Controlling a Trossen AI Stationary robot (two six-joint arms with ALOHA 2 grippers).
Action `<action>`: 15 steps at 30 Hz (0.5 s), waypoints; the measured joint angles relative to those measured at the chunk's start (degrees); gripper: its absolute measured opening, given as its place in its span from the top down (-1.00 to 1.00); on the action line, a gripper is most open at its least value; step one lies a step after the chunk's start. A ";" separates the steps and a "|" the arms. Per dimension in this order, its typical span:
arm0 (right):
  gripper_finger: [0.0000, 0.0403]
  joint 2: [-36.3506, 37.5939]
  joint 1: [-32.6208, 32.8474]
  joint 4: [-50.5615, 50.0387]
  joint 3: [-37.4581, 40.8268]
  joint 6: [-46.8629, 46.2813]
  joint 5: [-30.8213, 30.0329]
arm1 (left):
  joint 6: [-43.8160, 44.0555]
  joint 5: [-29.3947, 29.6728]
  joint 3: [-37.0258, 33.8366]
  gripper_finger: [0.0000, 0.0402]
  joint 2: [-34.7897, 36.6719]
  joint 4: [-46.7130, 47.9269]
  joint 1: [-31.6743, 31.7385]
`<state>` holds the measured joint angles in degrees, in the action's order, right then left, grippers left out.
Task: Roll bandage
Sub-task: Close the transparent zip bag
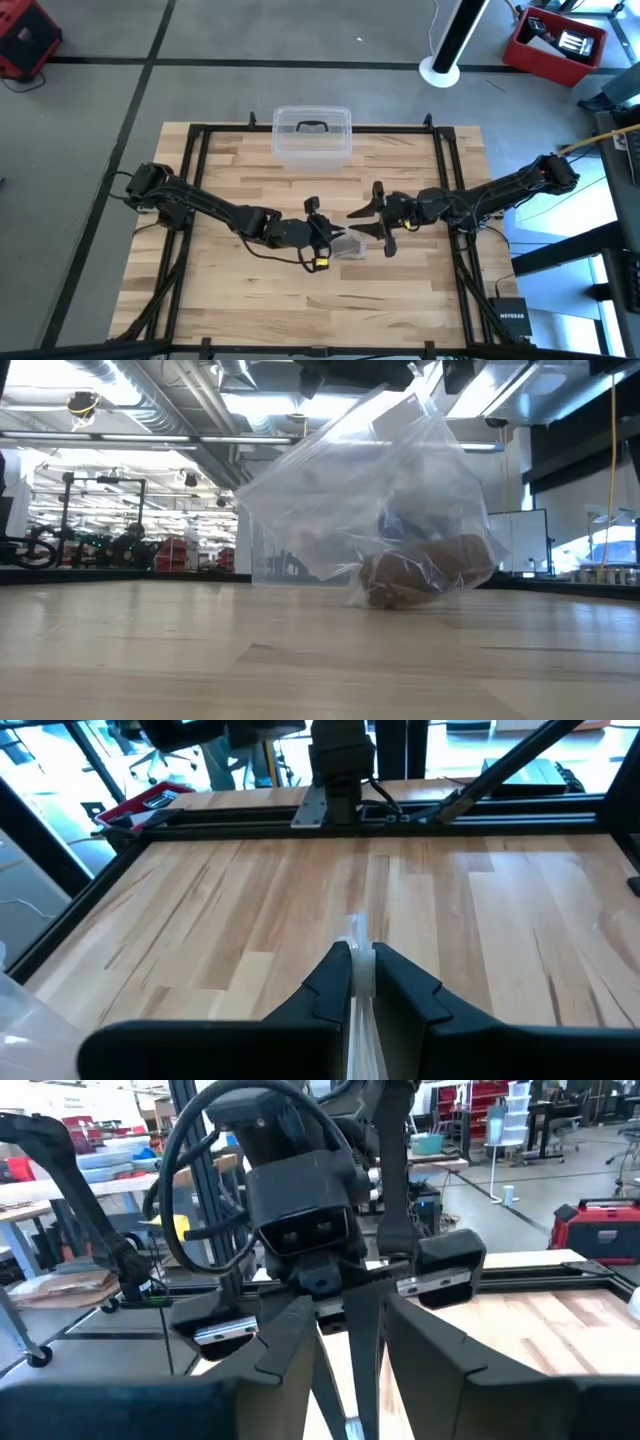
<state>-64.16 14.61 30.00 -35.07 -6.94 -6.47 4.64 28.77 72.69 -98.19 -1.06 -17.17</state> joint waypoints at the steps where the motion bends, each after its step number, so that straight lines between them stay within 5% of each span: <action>1: 0.36 -0.02 0.00 -0.40 0.00 -0.06 -0.49 | 0.01 0.00 0.00 0.89 0.00 0.00 0.00; 6: 0.36 -0.30 0.01 -9.47 -0.02 -0.47 -4.41 | 0.05 0.00 0.04 0.86 0.00 -0.01 0.00; 15: 0.36 -2.44 0.04 -10.99 0.00 -1.75 2.02 | 0.48 0.02 0.04 0.85 0.00 -0.02 0.00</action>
<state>-66.60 14.66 19.01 -35.07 -8.68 -4.46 5.13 28.80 72.73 -98.19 -1.08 -17.17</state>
